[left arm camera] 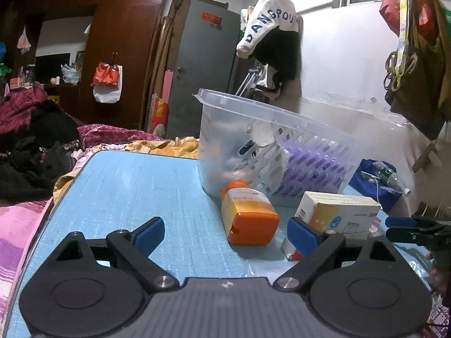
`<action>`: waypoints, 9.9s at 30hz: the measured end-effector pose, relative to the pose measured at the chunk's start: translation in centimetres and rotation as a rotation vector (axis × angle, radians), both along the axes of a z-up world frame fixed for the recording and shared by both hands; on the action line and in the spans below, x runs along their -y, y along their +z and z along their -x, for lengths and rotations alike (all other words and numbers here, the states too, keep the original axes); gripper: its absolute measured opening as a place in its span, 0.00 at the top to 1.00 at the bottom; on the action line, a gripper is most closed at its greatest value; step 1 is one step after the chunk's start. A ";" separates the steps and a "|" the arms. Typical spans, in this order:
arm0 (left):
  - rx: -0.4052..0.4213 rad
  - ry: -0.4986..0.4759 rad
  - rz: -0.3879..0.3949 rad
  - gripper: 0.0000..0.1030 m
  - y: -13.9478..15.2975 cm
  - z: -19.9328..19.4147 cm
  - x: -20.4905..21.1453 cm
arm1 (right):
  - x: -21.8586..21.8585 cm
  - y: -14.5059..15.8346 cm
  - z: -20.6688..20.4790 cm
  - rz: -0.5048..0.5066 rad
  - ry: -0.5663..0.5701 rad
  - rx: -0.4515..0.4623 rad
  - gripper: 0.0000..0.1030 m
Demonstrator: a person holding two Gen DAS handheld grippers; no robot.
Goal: Organize objects
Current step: 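Grasp the orange bottle with the left tool while the right tool grasps the purple packet, then lift the bottle and packet over the basket and open both tools, then close the left tool on the white-yellow medicine box, then lift the medicine box with the left tool and release it into the basket, then grasp the clear plastic bag with the left tool while the right tool grasps it too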
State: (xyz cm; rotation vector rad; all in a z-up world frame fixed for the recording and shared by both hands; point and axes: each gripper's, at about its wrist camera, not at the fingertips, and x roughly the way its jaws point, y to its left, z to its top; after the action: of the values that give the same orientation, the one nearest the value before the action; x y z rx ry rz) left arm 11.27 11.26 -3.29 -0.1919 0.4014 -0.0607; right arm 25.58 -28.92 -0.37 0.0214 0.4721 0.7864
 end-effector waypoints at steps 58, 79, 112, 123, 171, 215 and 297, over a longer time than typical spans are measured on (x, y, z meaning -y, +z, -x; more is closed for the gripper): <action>-0.204 0.013 -0.078 0.10 0.3 -6.9 3.4 | -3.2 0.1 -2.6 0.174 -0.069 -0.063 0.44; -0.238 0.049 -0.071 0.45 0.8 -6.6 3.8 | -3.0 0.0 -2.1 0.181 -0.101 -0.048 0.52; 0.183 -0.072 -0.038 0.47 6.9 0.5 4.6 | 0.4 8.2 2.8 -0.089 -0.036 0.195 0.55; 0.018 -0.077 -0.087 0.47 11.2 -14.2 7.3 | -8.2 10.5 -8.9 0.105 -0.051 0.077 0.56; -0.158 -0.193 -0.113 0.21 -1.3 -4.5 6.7 | -5.2 0.4 -1.5 0.203 0.130 -0.024 0.35; -0.039 -0.200 -0.255 0.54 -0.5 -3.4 9.1 | -6.3 0.8 0.0 0.191 0.206 0.065 0.51; 0.012 -0.178 -0.165 0.63 -3.3 2.9 5.0 | 0.8 -2.9 7.1 0.101 0.095 0.135 0.71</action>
State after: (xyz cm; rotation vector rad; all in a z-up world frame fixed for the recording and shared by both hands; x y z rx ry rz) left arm 8.37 6.28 -6.63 0.0070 0.4093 -0.2027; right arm 18.49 -29.71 -3.32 -0.1479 0.3864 0.8499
